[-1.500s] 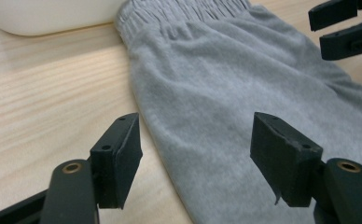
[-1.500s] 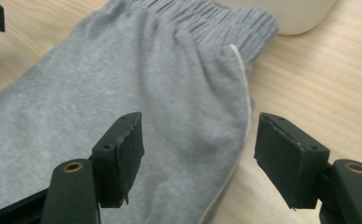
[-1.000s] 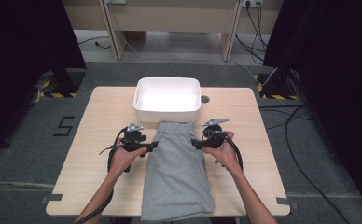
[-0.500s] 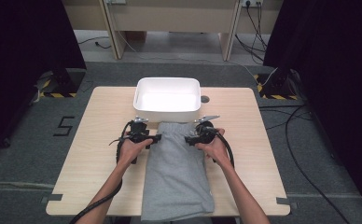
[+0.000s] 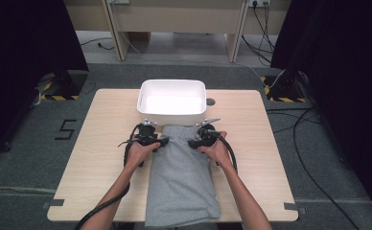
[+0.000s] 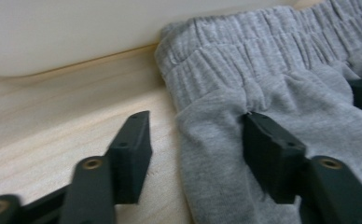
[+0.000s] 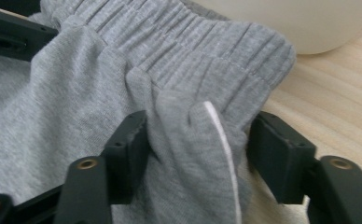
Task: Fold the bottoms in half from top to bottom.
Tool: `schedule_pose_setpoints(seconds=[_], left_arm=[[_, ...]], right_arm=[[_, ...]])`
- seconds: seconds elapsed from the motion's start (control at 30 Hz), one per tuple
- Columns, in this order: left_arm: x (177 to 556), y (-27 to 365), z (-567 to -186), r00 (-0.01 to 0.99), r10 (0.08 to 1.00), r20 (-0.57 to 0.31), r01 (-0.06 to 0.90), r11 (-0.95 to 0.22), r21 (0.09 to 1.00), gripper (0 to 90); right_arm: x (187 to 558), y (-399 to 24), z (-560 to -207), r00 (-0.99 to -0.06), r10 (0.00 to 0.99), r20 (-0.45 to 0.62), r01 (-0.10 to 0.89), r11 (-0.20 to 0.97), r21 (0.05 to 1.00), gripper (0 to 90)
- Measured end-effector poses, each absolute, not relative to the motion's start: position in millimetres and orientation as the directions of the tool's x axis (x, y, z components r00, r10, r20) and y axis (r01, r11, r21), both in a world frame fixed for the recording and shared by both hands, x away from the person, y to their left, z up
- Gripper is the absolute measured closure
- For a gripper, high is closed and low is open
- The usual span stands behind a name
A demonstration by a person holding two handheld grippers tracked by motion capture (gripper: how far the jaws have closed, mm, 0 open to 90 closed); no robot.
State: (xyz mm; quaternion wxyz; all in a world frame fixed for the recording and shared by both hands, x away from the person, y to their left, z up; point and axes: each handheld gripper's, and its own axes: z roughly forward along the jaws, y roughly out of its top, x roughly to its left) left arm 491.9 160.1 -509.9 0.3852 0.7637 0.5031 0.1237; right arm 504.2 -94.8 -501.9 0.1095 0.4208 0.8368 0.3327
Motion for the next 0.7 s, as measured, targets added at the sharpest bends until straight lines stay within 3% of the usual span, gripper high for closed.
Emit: schedule_pose_setpoints(seconds=[0.17,0.27,0.37,0.47,0.7], left_arm=[[490.4,160.2,-510.0,0.480,0.853,-0.205,0.673,-0.208,0.710,68.6],[490.6,161.3,-510.4,0.512,0.833,-0.212,0.658,-0.221,0.720,80.9],[488.6,164.8,-506.9,0.537,0.816,-0.214,0.638,-0.227,0.736,84.1],[486.3,175.1,-499.0,0.534,0.790,-0.300,0.650,-0.157,0.743,84.5],[476.2,176.1,-476.1,0.581,0.777,-0.241,0.602,-0.211,0.770,85.1]], right_arm=[[505.8,-100.0,-503.5,-0.618,0.769,0.162,0.645,0.379,0.663,67.5],[507.3,-105.4,-505.8,-0.601,0.763,0.237,0.676,0.327,0.661,75.2],[505.8,-108.7,-504.6,-0.606,0.744,0.282,0.676,0.295,0.675,79.0],[502.2,-114.7,-496.9,-0.625,0.719,0.303,0.653,0.269,0.709,80.1],[486.4,-116.2,-470.6,-0.684,0.680,0.262,0.579,0.289,0.762,80.9]])
